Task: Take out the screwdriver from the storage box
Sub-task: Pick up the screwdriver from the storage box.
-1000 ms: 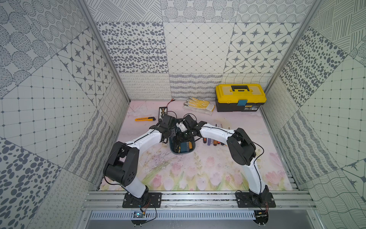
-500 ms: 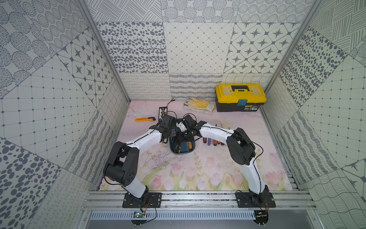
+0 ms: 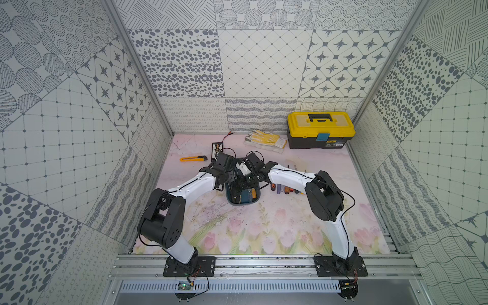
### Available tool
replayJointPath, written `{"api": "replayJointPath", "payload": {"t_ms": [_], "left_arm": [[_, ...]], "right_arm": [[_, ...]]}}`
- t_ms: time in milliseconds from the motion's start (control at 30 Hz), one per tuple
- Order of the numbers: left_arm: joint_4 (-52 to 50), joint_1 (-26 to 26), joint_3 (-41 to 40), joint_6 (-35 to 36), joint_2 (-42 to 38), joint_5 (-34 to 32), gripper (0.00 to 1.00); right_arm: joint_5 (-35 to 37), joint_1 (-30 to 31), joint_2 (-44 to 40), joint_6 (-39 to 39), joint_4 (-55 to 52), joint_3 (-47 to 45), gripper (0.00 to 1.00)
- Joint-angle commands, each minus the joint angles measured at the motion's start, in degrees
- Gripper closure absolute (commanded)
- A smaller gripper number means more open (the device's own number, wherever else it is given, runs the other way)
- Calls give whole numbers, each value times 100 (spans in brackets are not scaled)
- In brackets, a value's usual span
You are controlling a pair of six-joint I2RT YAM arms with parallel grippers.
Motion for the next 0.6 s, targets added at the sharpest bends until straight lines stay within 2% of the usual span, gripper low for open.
{"api": "replayJointPath", "payload": {"t_ms": [0,567], "left_arm": [[411,16,-23,-62,-110,-49,100],[400,20,-41,-60,-122,-102,100]], "right_arm": [[256,-40,-483,-164,159,-135,100],[1114,-608,-1703,-424,169,-1111,100]]}}
